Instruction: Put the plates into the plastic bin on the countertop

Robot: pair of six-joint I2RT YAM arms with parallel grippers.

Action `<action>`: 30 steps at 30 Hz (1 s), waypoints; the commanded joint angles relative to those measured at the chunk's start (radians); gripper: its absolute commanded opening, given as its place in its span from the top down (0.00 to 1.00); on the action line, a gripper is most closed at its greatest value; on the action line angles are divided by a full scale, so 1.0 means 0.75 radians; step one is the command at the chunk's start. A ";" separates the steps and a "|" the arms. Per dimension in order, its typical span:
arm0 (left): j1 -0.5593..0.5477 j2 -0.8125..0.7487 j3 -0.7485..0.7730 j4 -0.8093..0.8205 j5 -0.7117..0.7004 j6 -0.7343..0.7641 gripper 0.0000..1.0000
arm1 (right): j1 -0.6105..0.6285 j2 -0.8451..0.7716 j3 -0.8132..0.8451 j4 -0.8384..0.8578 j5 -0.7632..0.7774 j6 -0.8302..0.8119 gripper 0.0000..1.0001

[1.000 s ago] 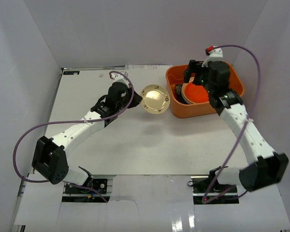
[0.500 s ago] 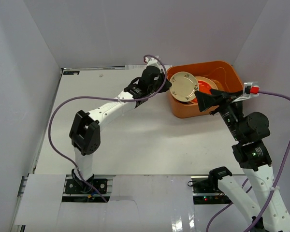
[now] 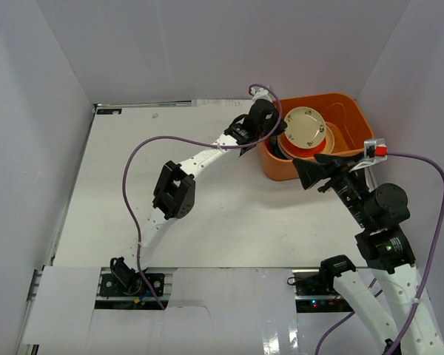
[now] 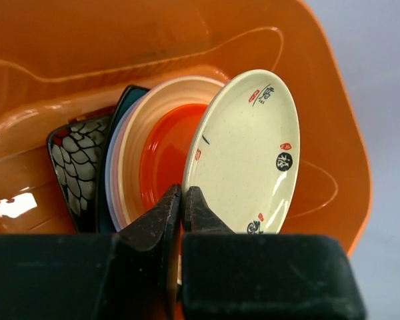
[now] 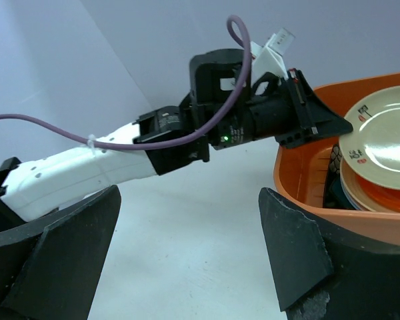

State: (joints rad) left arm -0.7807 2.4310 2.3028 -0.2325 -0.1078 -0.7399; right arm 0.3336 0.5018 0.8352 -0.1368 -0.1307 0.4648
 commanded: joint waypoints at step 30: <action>0.004 -0.756 -0.464 0.394 0.225 0.393 0.02 | -0.001 0.030 0.240 -0.139 0.145 -0.231 0.10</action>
State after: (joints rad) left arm -0.7788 2.0426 2.0399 0.0292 0.0071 -0.5560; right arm 0.3340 0.5266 0.9722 -0.2386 -0.0772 0.3553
